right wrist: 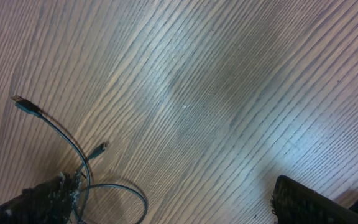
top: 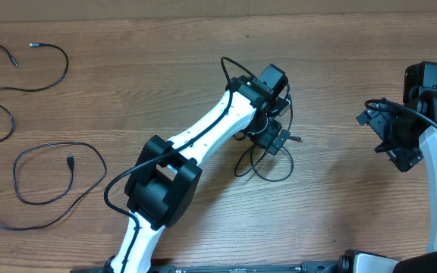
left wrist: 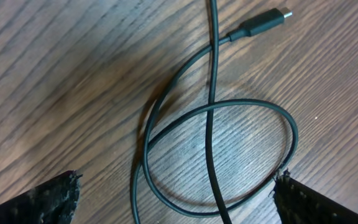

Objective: Untangle cables
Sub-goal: 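Move the left gripper to the center cable and grasp it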

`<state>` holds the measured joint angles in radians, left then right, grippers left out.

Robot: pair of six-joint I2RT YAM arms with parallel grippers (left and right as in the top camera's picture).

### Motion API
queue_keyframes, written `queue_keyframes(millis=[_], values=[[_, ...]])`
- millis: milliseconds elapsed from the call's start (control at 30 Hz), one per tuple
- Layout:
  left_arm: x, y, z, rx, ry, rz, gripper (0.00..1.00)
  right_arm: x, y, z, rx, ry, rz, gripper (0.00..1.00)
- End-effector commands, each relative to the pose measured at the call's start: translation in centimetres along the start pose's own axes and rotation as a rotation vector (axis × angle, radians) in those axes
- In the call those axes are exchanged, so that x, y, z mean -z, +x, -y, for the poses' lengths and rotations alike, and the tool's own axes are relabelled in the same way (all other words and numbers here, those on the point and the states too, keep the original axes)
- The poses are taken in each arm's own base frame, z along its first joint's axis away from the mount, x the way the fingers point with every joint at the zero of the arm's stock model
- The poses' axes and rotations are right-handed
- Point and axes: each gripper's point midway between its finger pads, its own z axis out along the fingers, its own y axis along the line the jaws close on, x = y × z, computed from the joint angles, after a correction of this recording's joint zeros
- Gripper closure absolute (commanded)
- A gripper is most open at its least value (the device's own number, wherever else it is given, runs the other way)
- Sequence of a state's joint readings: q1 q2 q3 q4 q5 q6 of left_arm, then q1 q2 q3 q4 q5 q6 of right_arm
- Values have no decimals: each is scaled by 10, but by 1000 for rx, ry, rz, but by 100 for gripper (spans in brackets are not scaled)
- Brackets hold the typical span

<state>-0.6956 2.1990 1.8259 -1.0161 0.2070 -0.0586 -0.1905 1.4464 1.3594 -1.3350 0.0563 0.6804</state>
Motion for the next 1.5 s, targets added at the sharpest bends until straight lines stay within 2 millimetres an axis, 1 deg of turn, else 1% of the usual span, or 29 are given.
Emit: queue_keyframes(millis=[0,33,67,133,233,367,467,533,700,800,867,967,1067,1133,1233,1267,1333,1367,1400,1433,1467], values=[[1,-5,11,-84,36,40,12,11,-7,-1,-5,-20,39,0],[0,-5,12,-86,43,43,15,11,-7,-1,-5,-19,38,0],[-3,-5,15,-89,55,43,16,11,-7,-1,-5,-20,39,0],[-7,-5,22,-94,86,42,14,11,-7,-1,-5,-19,38,0],[-15,-6,27,-122,86,55,10,11,-7,-1,-5,-19,38,0],[-24,-12,30,-217,75,95,10,11,-7,-1,-5,-20,39,0],[-27,-18,30,-265,71,129,15,11,-7,-1,-5,-20,38,0],[-30,-19,30,-284,70,142,17,11,-7,-1,-5,-20,38,0],[-39,-14,27,-337,65,139,21,11,-7,-1,-5,-20,38,0],[-45,-10,23,-383,49,130,26,11,-7,-1,-5,-19,38,0],[-48,-11,22,-404,43,141,30,11,-7,-1,-5,-20,38,0],[-52,-11,21,-419,41,149,32,11,-7,-1,-5,-20,38,0],[-58,-10,20,-466,36,157,38,11,-7,-1,-5,-20,38,0],[-62,-9,19,-483,33,165,39,11,-7,-1,-5,-20,38,0],[-68,-7,11,-485,-2,173,41,11,-7,-1,-5,-20,38,0],[-70,-6,9,-484,-12,172,44,11,-7,-1,-5,-20,38,0],[-73,-3,5,-481,-29,163,60,11,-7,-1,-5,-20,38,0],[-74,-2,4,-480,-36,158,70,11,-7,-1,-5,-19,38,0],[-74,-2,2,-478,-43,157,85,11,-7,-1,-5,-20,38,0],[-73,-2,1,-476,-46,157,96,11,-7,-1,-5,-20,38,0],[-72,-3,0,-475,-47,160,96,11,-7,-1,-5,-20,38,0]])
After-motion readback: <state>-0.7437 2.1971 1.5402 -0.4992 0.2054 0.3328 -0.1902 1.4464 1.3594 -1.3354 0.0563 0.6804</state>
